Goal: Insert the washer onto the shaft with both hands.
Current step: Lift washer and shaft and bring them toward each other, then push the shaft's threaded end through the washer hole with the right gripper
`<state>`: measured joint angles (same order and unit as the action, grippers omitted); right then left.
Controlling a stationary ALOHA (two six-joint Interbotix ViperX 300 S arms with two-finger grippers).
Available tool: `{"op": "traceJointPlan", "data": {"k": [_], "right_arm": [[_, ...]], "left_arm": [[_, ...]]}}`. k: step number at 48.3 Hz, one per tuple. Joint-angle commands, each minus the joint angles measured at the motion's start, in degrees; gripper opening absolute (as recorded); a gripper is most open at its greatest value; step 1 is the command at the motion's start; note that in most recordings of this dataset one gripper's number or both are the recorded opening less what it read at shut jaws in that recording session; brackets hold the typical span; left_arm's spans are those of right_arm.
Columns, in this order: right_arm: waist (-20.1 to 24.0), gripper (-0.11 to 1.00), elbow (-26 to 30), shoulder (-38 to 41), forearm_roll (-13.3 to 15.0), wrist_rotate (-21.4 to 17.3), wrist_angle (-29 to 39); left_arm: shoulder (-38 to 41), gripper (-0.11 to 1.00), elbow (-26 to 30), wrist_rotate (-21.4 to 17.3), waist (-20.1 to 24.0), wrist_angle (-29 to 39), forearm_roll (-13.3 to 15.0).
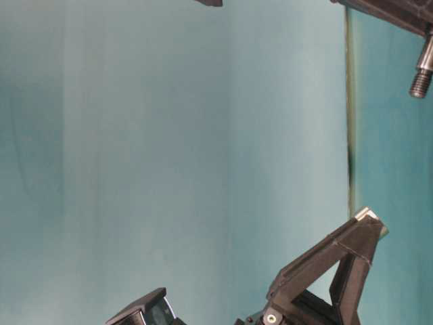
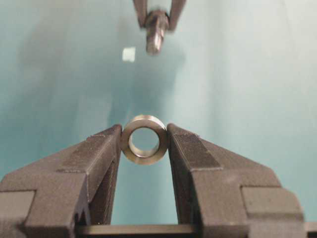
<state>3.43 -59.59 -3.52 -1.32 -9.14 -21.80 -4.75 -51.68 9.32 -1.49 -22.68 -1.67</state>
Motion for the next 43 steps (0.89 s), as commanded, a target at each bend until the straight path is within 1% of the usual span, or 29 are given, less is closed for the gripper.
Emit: {"op": "traceJointPlan", "data": {"k": [1,11,19,36,43], "right_arm": [[0.2,0.00,0.4,0.2,-0.1,-0.5,-1.7],[0.4,0.00,0.5,1.1,-0.1,-0.5,-3.6],[0.4,0.00,0.4,1.1,-0.1,-0.5,-4.9],[0.4,0.00,0.3,1.1,-0.1,-0.6,-5.5],[1.0,0.00,0.3,1.3,-0.1,-0.7,-6.2]], "left_arm": [[-0.1,0.35,0.7,0.1,-0.1,-0.9,-0.1],[1.0,0.35,1.2,0.3,-0.3,-3.7,-0.1],[2.0,0.35,1.4,0.3,-0.4,-4.0,-0.1],[3.7,0.35,2.9,0.3,-0.9,-4.6,-0.1],[4.5,0.35,3.5,0.4,-1.1,-4.7,-0.1]]}}
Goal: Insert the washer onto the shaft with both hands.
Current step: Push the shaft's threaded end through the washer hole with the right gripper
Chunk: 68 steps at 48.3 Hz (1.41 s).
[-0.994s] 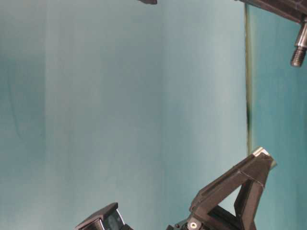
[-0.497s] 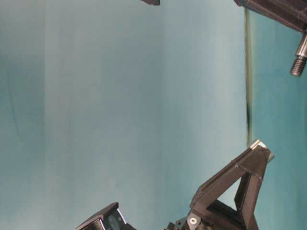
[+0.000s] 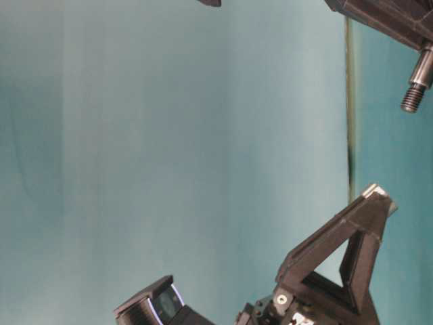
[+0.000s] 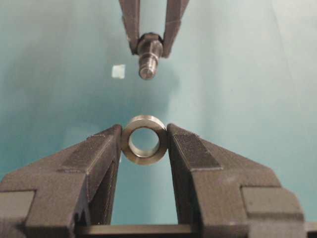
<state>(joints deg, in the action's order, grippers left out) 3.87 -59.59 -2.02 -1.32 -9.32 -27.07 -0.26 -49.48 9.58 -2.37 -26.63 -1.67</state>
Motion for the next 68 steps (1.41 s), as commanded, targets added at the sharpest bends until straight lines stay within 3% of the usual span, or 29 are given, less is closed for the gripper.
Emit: {"op": "traceJointPlan", "data": {"k": [1,17,68], "right_arm": [[0.6,0.00,0.3,-0.1,-0.1,-0.6,-1.1],[1.1,0.00,0.9,2.7,-0.1,-2.1,-5.4],[1.5,0.00,1.8,4.0,-0.3,-2.3,-7.6]], "left_arm": [[0.1,0.35,1.5,0.0,-0.2,-0.7,-0.1],[1.5,0.35,2.7,1.0,-0.2,-2.8,-0.1],[5.9,0.35,5.8,1.8,-1.6,-3.5,-0.1]]}}
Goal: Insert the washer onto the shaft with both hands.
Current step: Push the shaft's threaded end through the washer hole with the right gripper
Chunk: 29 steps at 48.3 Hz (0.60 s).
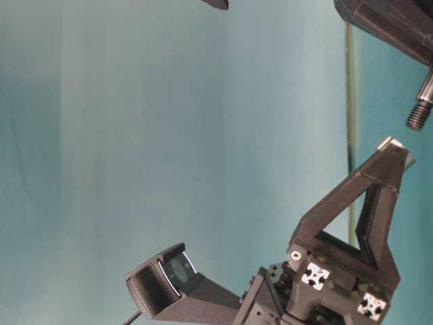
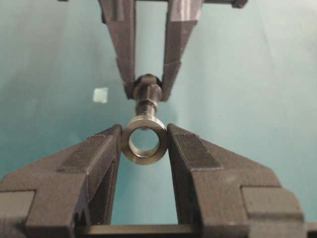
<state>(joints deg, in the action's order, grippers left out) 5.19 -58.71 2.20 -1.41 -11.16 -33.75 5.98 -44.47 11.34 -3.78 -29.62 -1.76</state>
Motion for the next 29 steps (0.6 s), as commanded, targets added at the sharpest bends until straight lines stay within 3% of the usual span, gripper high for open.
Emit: {"op": "traceJointPlan", "data": {"k": [1,29], "right_arm": [[0.2,0.00,1.0,-0.3,-0.2,-0.4,-1.0],[0.2,0.00,1.5,0.0,-0.2,-0.5,-1.3]], "left_arm": [[-0.4,0.35,0.9,0.1,-0.2,-0.6,0.0],[1.4,0.35,2.5,0.1,-0.2,-0.6,0.0]]}}
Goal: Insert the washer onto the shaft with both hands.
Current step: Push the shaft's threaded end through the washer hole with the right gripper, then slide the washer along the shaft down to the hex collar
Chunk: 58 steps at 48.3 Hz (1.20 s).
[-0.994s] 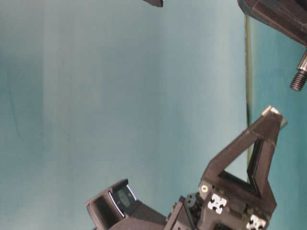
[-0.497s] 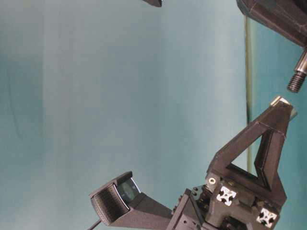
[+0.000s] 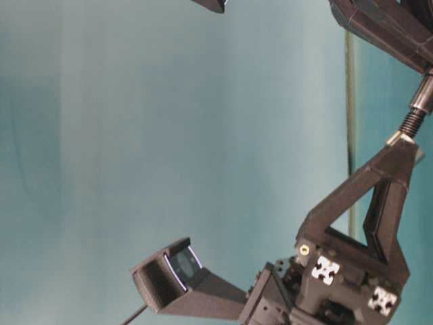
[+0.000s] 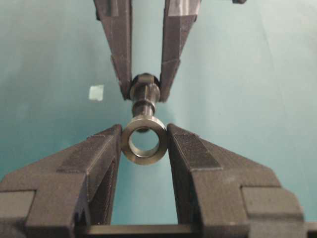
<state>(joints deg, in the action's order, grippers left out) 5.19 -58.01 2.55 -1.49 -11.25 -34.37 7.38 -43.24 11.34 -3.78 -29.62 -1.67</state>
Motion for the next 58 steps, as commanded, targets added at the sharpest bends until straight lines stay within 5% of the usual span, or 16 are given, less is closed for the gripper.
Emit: {"op": "traceJointPlan", "data": {"k": [1,58], "right_arm": [[0.2,0.00,0.8,-0.4,-0.1,-0.4,-0.7],[0.2,0.00,1.1,-0.3,-0.1,-0.4,-1.3]], "left_arm": [[0.1,0.35,1.3,0.0,-0.2,-0.5,-0.1],[3.3,0.35,4.9,0.0,-0.2,-0.2,-0.1]]}}
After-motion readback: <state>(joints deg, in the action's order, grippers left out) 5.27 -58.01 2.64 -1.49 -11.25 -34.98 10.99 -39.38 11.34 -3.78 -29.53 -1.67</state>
